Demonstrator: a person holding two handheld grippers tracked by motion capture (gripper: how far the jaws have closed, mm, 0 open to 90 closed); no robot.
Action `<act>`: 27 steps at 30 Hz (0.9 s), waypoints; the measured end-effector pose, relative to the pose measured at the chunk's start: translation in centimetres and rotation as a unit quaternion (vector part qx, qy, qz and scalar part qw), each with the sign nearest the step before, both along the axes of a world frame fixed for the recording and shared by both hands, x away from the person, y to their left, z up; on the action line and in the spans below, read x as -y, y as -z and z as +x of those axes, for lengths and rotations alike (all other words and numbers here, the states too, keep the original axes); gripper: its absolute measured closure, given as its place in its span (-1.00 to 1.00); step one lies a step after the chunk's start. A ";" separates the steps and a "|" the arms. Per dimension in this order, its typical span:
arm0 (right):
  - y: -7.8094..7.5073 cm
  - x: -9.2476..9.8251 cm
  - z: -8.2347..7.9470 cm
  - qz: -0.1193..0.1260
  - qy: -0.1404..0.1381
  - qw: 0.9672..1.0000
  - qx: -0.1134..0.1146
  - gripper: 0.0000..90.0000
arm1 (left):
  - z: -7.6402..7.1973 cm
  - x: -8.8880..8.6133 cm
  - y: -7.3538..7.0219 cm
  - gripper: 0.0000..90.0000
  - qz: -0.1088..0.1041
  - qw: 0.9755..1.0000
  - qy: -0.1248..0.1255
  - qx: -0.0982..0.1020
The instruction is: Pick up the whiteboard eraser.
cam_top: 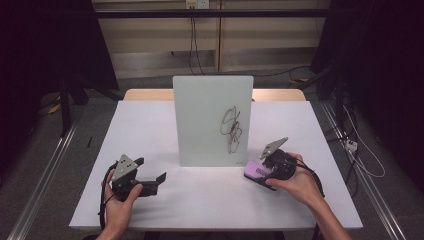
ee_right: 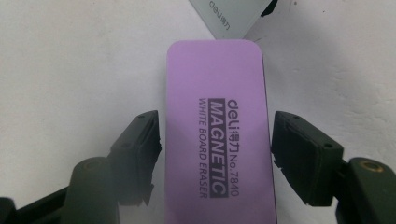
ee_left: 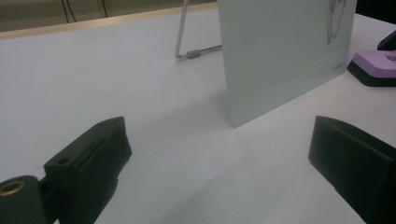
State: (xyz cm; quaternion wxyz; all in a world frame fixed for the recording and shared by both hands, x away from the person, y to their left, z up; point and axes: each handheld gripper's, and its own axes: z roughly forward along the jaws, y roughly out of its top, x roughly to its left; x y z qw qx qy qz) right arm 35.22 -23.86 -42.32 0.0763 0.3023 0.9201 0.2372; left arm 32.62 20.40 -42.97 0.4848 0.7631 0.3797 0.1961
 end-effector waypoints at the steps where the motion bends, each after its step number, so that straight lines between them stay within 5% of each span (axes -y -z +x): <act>1: 0.0 -0.1 0.0 -0.002 -0.001 1.000 -0.001 -0.25 | 0.0 0.0 0.0 -0.89 -0.001 1.000 0.000 -0.001; 14: 0.1 -0.4 -0.1 -0.032 -0.007 0.999 0.001 -0.08 | 0.0 -0.1 0.0 -0.90 0.001 1.000 -0.004 0.000; 27: -0.4 0.1 -0.1 -0.011 0.000 1.000 0.005 -0.06 | 0.0 -0.2 0.0 -0.89 0.000 1.000 -0.003 -0.001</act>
